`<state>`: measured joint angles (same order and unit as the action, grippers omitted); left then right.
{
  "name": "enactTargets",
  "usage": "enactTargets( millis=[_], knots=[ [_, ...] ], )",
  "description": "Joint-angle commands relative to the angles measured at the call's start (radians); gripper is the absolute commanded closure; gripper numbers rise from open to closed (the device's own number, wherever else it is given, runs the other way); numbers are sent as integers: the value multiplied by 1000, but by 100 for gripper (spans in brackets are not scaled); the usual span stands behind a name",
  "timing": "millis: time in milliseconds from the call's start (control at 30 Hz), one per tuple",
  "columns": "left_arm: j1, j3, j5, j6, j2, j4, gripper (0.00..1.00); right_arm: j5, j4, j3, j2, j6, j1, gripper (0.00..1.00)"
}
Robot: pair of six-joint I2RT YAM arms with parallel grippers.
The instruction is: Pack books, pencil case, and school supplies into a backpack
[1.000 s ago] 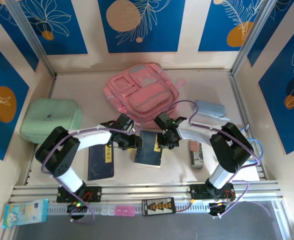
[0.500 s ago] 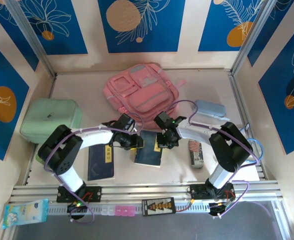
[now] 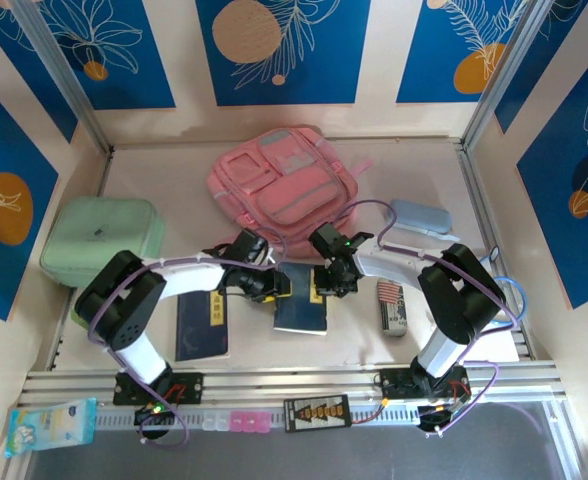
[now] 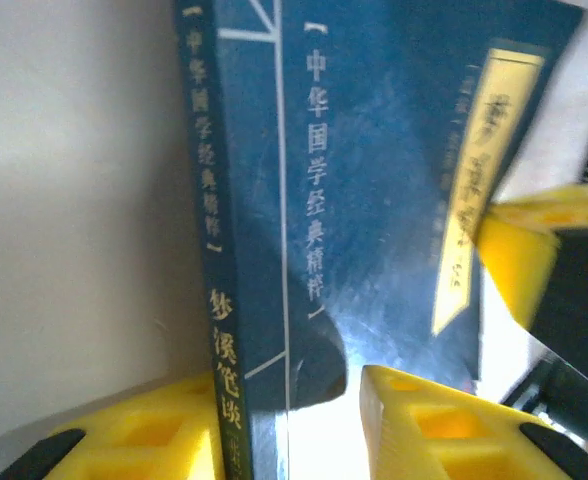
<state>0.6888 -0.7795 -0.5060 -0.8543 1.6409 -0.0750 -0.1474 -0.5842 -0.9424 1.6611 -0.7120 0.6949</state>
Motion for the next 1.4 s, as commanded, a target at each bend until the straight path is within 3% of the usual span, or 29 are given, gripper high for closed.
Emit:
enactTargets(
  millis=[0, 200, 467, 567, 667, 867, 1000, 1100, 1233, 1367],
  knots=[
    [20, 51, -163, -88, -85, 282, 65, 6, -2, 53, 52, 4, -2, 86],
    [39, 80, -106, -90, -78, 251, 67, 22, 16, 62, 37, 18, 3, 86],
    [37, 43, -97, -28, -93, 195, 95, -8, 31, 82, -73, 22, -7, 81],
    [35, 5, -82, 65, -134, 82, 100, -18, 52, 95, -170, 29, -39, 70],
    [35, -31, -76, 125, -193, 39, 100, -4, 94, 113, -285, 46, -94, 50],
    [12, -108, 73, 183, -328, -25, 100, 156, 224, 129, -482, 56, -278, 28],
    [-25, -122, 190, 127, -365, 88, 100, 291, 372, 141, -531, 30, -369, 18],
    [-43, -163, 258, 85, -345, 158, 100, 352, 486, 153, -545, -23, -403, 1],
    [-63, -222, 382, -39, -297, 244, 100, 455, 677, 193, -545, -208, -439, 1],
    [-81, -257, 379, -153, -236, 426, 100, 569, 909, 236, -499, -407, -433, 1]
  ],
)
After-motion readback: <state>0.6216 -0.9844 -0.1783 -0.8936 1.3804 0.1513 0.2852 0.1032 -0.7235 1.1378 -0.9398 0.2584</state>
